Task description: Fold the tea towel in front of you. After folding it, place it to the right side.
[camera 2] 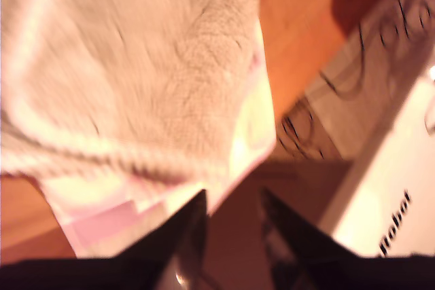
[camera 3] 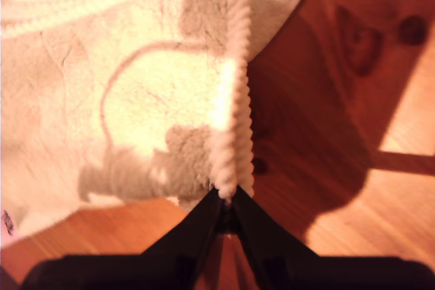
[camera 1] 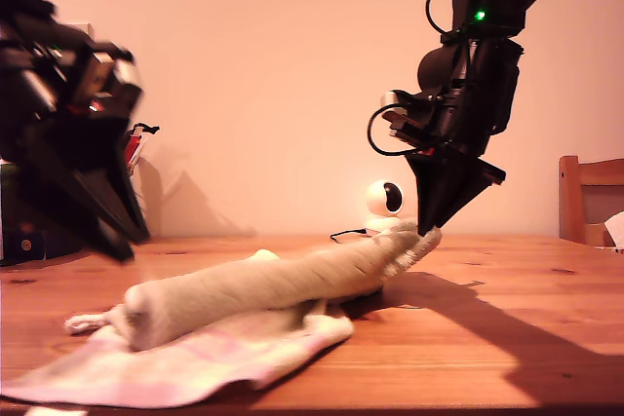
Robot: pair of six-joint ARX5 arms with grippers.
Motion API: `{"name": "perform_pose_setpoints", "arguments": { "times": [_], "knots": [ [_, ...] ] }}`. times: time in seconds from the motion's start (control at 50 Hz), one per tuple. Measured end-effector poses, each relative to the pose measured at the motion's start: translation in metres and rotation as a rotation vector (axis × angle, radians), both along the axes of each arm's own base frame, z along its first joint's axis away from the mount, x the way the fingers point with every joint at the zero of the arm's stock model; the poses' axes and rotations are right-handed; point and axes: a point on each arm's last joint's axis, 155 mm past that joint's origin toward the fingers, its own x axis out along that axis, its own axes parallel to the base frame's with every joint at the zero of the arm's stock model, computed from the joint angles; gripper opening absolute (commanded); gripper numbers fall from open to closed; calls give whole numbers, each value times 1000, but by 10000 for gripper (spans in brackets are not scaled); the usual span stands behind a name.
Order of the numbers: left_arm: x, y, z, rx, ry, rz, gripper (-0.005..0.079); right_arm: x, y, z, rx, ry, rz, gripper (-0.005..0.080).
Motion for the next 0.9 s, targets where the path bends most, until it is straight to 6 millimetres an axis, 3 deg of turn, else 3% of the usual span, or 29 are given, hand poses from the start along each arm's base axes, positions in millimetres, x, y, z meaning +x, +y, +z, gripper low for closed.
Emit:
{"name": "perform_pose_setpoints", "arguments": {
  "times": [0.08,0.16,0.32,0.44,0.54,0.66,0.9],
  "knots": [
    [-3,-4,-1,0,2,-14,239,5,0,1,3,-21,-2,26],
    [0,-7,0,-10,-18,-21,238,11,2,2,9,-44,-8,135],
    [28,-13,9,-74,-74,64,233,32,-2,4,-10,-109,-82,316],
    [47,-17,15,-108,-118,113,205,33,-8,3,-21,-88,-158,324],
    [57,-24,19,-125,-172,114,178,19,-15,0,-18,5,-236,325],
    [63,-37,23,-137,-241,84,178,-2,-24,-2,0,140,-320,354],
    [71,-45,22,-107,-319,69,178,-6,-28,0,24,198,-400,359]
  ]
}}
